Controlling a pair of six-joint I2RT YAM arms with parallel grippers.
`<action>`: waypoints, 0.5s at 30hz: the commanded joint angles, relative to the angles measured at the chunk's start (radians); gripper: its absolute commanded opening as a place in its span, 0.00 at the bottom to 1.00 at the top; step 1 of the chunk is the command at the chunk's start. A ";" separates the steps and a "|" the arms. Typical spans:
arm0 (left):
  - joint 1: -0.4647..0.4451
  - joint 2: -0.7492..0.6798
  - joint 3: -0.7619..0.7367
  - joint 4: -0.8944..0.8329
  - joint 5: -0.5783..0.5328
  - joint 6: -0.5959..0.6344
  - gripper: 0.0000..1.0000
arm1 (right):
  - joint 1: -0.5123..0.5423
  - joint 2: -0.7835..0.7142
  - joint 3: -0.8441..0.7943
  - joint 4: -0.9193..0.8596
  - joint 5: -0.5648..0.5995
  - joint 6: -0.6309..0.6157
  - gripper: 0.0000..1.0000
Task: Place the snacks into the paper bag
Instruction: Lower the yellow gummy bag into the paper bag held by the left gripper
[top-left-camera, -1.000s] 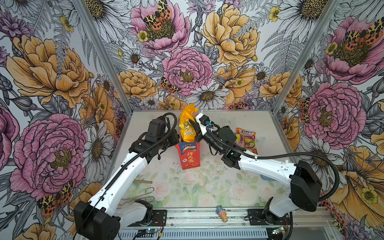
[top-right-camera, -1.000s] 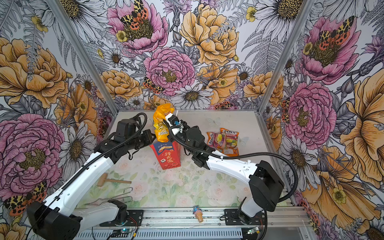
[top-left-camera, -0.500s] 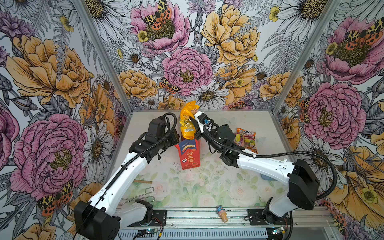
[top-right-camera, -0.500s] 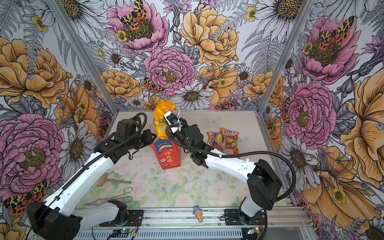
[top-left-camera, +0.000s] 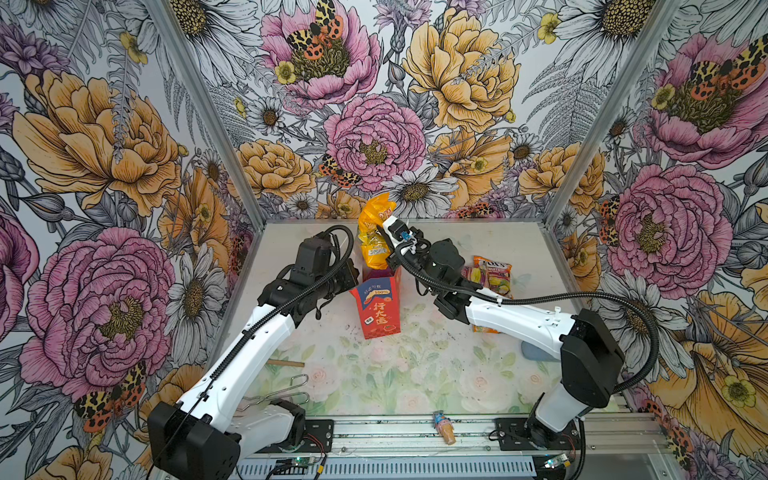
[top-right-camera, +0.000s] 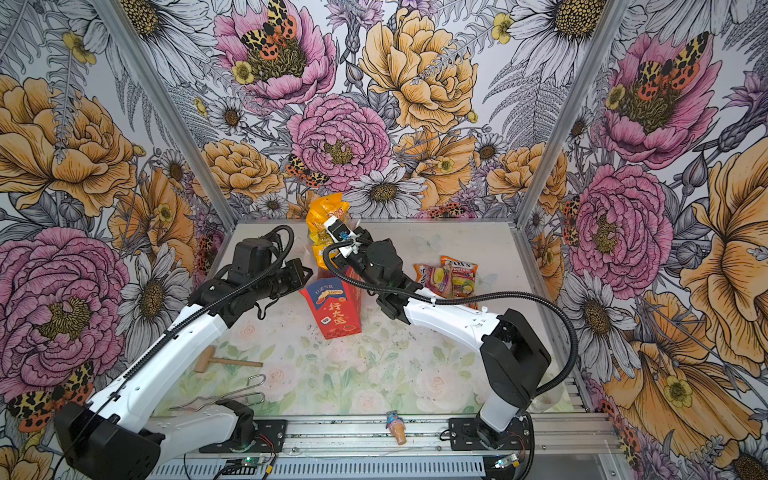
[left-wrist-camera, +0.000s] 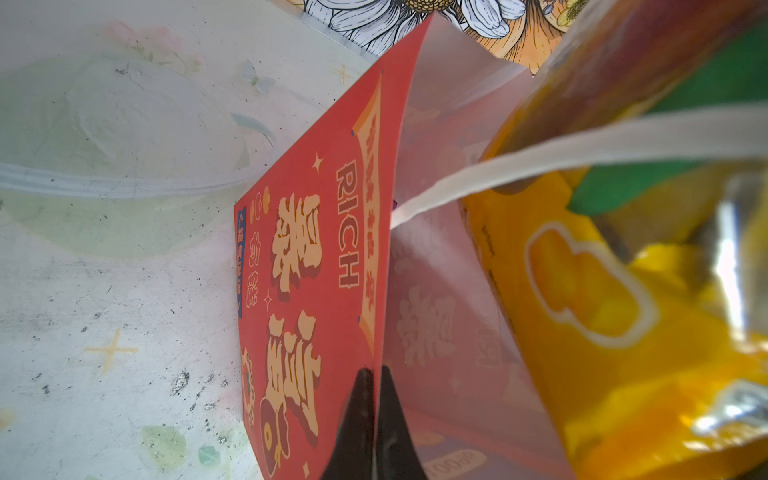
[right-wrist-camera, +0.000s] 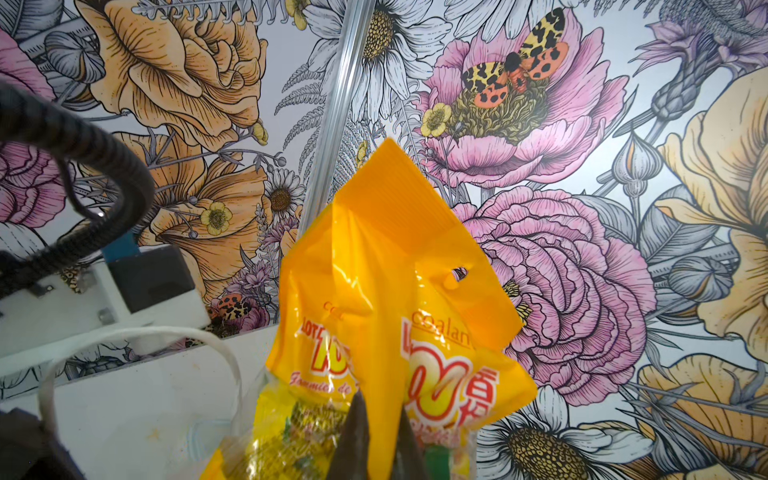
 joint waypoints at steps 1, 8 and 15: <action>0.014 -0.011 -0.006 0.055 0.020 -0.004 0.00 | -0.008 -0.027 -0.012 0.127 -0.042 -0.030 0.00; 0.017 -0.008 -0.001 0.055 0.017 -0.007 0.00 | -0.008 -0.061 -0.065 0.123 -0.065 -0.047 0.00; 0.017 -0.010 -0.006 0.055 0.014 -0.010 0.00 | -0.008 -0.130 -0.133 0.138 -0.071 -0.031 0.00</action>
